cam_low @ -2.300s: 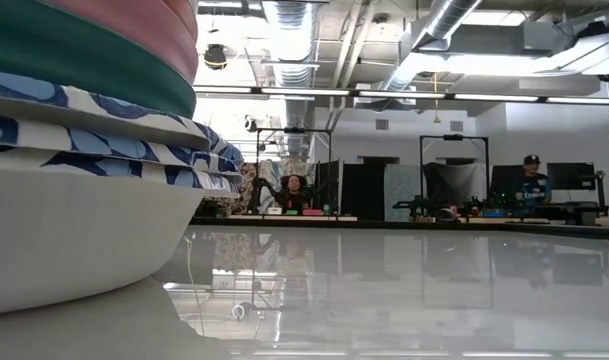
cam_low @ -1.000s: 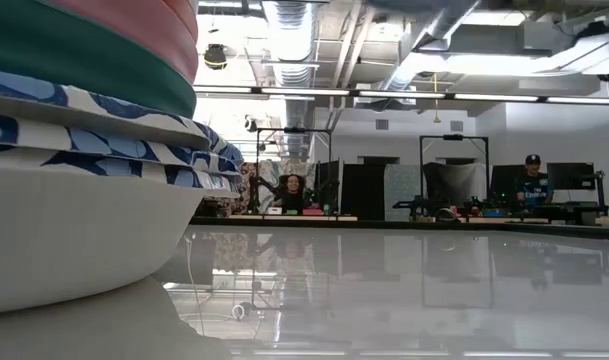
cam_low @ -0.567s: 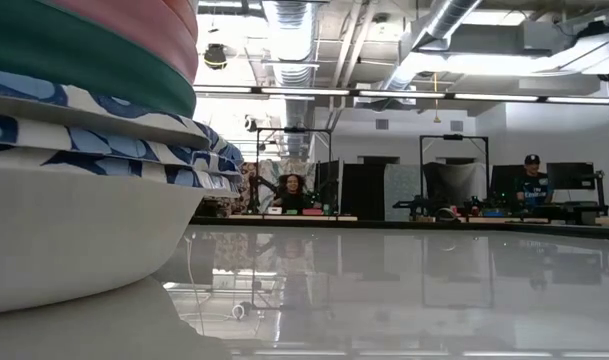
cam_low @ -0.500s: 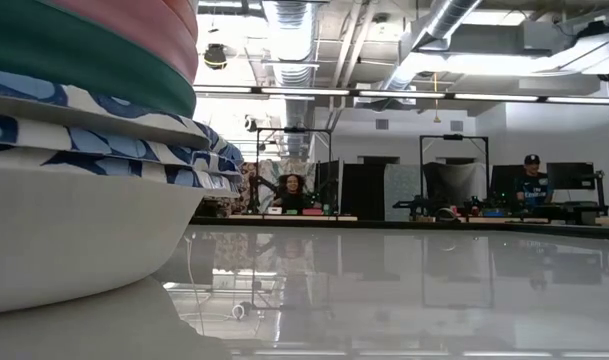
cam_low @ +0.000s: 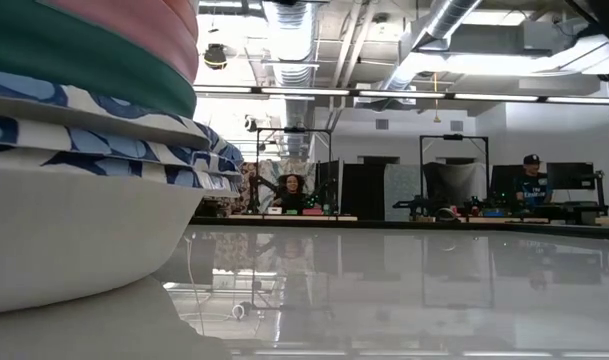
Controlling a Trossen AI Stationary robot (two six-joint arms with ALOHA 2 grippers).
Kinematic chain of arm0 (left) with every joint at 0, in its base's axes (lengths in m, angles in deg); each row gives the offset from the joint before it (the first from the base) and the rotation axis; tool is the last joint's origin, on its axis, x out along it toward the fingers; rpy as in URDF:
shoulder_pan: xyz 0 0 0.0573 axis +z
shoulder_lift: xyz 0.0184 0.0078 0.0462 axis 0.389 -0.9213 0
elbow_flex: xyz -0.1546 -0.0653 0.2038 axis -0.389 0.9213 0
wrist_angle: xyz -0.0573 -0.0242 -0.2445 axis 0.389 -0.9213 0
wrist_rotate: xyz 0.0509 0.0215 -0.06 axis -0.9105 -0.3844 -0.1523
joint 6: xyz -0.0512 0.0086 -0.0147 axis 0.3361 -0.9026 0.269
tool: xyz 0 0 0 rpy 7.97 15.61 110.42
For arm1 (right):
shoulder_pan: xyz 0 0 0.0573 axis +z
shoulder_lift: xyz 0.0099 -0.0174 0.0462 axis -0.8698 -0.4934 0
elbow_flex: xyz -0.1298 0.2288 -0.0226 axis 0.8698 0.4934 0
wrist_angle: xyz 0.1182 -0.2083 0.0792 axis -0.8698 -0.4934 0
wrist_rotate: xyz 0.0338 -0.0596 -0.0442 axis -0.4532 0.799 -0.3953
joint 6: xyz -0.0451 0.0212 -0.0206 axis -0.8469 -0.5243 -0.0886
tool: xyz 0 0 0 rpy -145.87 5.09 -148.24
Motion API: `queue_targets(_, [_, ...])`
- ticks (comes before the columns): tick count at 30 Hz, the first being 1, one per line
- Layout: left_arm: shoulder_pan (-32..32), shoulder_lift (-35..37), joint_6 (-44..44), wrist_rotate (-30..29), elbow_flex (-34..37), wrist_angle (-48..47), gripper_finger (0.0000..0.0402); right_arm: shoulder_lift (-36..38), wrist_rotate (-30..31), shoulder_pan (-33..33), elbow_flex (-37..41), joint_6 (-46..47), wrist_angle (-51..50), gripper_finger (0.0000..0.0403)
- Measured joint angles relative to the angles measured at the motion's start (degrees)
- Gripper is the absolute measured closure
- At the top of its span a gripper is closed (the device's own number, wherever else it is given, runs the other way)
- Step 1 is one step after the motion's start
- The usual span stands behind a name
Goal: Nest bowls inside each other
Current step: Stack the blue bowl on top of the yellow bowl, then return to Home Position
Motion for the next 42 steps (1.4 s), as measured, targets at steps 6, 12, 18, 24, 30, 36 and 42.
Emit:
queue_targets(6, [0.0,0.0,0.0,0.0,0.0,-0.1,0.0181,-2.3,0.1,-0.3,0.0,-0.4,-1.1,0.0393])
queue_targets(12, [0.0,0.0,0.0,0.0,0.0,-0.1,0.0181,-4.2,0.0,-0.9,0.1,-1.0,-4.7,0.0365])
queue_targets(18, [0.0,0.0,0.0,0.0,0.0,-0.1,0.0181,-4.4,-1.2,-0.9,0.0,-2.4,-3.8,0.0311])
queue_targets(24, [0.0,0.0,0.6,0.5,0.0,-0.1,0.0181,-4.4,-4.2,-0.9,0.0,-3.4,-3.4,0.0259])
queue_targets(30, [0.0,0.0,0.8,2.0,0.0,0.0,0.0181,-3.5,-7.7,-1.8,-1.6,-3.1,-3.3,0.0235])
queue_targets(36, [0.0,0.0,6.9,1.9,0.0,3.6,0.0181,2.9,-12.4,-3.4,-1.5,-6.1,0.7,0.0240])
queue_targets(42, [0.0,0.0,12.0,2.0,0.0,9.1,0.0181,13.2,-13.1,-5.4,-1.5,-11.9,2.6,0.0242])
